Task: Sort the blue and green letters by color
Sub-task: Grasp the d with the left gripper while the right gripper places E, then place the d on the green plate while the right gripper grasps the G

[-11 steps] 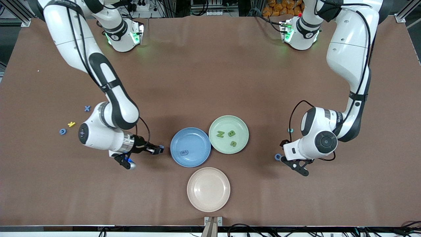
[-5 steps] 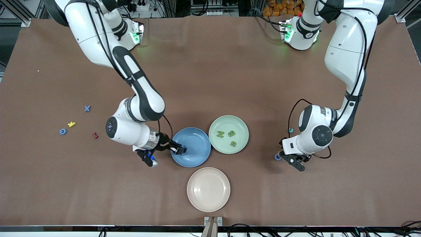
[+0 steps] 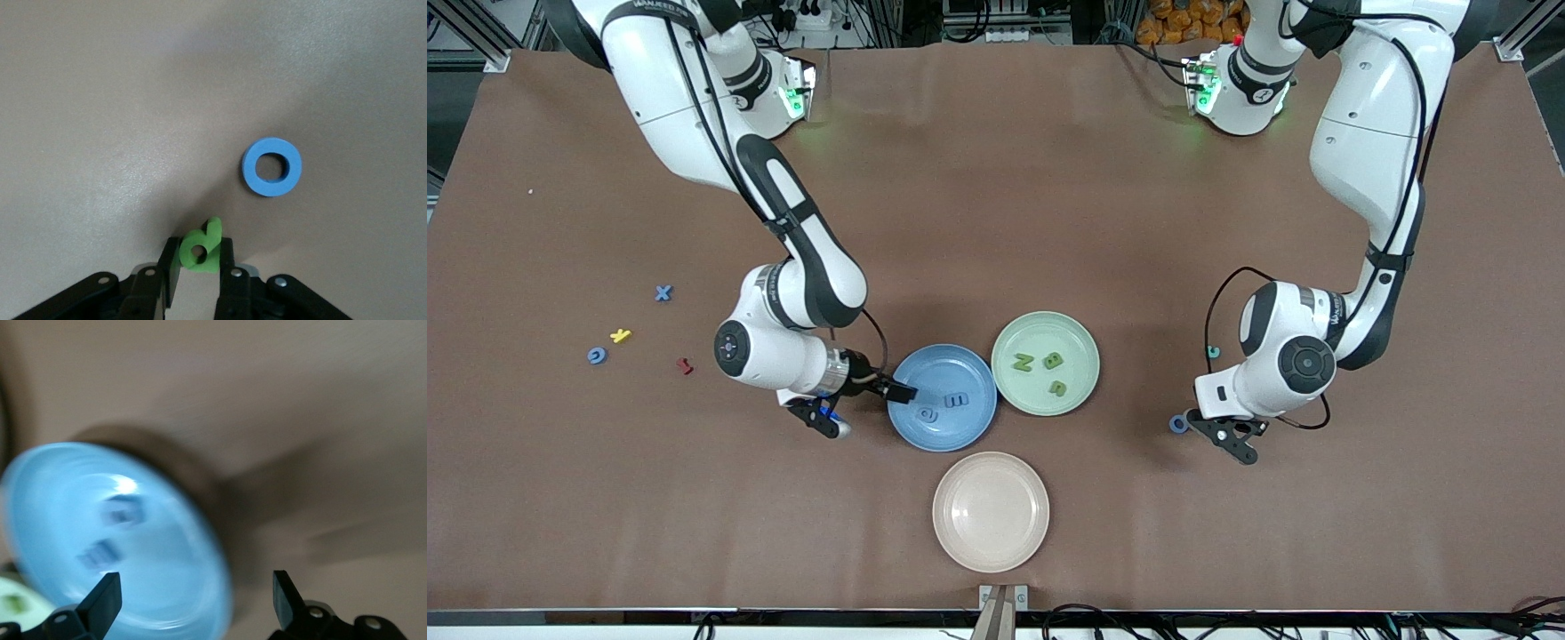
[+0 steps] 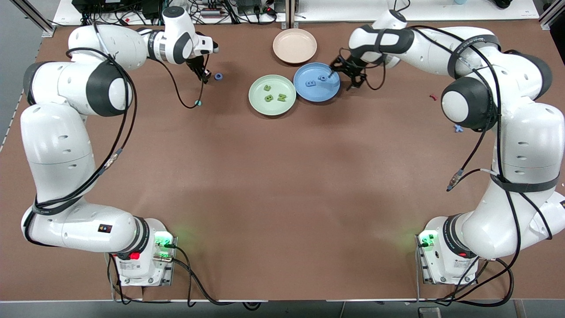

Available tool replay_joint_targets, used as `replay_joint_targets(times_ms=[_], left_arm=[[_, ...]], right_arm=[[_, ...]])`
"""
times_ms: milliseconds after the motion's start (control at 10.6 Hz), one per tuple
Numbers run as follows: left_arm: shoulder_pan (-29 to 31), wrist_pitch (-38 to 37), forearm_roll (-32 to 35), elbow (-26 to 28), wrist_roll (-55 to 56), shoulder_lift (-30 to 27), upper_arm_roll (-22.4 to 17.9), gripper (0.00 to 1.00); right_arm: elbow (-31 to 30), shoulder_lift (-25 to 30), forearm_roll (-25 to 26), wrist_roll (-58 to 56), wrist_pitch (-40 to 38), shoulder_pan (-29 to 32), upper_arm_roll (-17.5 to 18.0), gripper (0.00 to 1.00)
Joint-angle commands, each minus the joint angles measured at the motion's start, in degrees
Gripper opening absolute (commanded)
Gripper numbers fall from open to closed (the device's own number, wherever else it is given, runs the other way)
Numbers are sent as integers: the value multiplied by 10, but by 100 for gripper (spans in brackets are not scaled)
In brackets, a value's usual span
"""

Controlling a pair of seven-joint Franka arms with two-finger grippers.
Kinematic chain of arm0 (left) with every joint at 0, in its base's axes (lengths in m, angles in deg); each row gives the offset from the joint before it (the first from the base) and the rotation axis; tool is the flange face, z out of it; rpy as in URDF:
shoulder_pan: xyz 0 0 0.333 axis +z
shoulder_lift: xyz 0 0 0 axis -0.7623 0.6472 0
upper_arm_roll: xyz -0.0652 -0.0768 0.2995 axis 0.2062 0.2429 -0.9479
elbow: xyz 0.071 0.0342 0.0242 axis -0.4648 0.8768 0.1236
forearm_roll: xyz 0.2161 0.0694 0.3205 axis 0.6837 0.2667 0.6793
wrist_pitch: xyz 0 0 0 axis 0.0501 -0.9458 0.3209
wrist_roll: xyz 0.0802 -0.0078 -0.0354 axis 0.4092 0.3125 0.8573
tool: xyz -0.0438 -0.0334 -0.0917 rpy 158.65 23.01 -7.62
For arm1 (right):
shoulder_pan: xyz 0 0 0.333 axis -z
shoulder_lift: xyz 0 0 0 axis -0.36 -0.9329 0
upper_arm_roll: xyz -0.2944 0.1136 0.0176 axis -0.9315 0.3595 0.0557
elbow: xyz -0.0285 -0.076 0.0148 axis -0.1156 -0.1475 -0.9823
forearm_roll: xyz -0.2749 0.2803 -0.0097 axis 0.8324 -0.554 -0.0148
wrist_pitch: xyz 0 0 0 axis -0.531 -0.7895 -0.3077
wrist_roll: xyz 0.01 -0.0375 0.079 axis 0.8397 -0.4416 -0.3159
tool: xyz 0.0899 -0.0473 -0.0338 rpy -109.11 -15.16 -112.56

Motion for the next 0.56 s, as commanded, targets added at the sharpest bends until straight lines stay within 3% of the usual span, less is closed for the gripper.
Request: replay_joint_targets(times_ms=[0, 282, 470], left_arm=[[3, 7, 7, 9, 15, -13, 5, 0], [-24, -20, 4, -15, 74, -42, 8, 0], [-41, -49, -2, -49, 107, -45, 9, 0]], right_arm=[[-155, 104, 41, -154, -2, 10, -51, 100], [-241, 154, 76, -352, -1, 11, -156, 100], [-239, 148, 85, -537, -1, 12, -256, 100]])
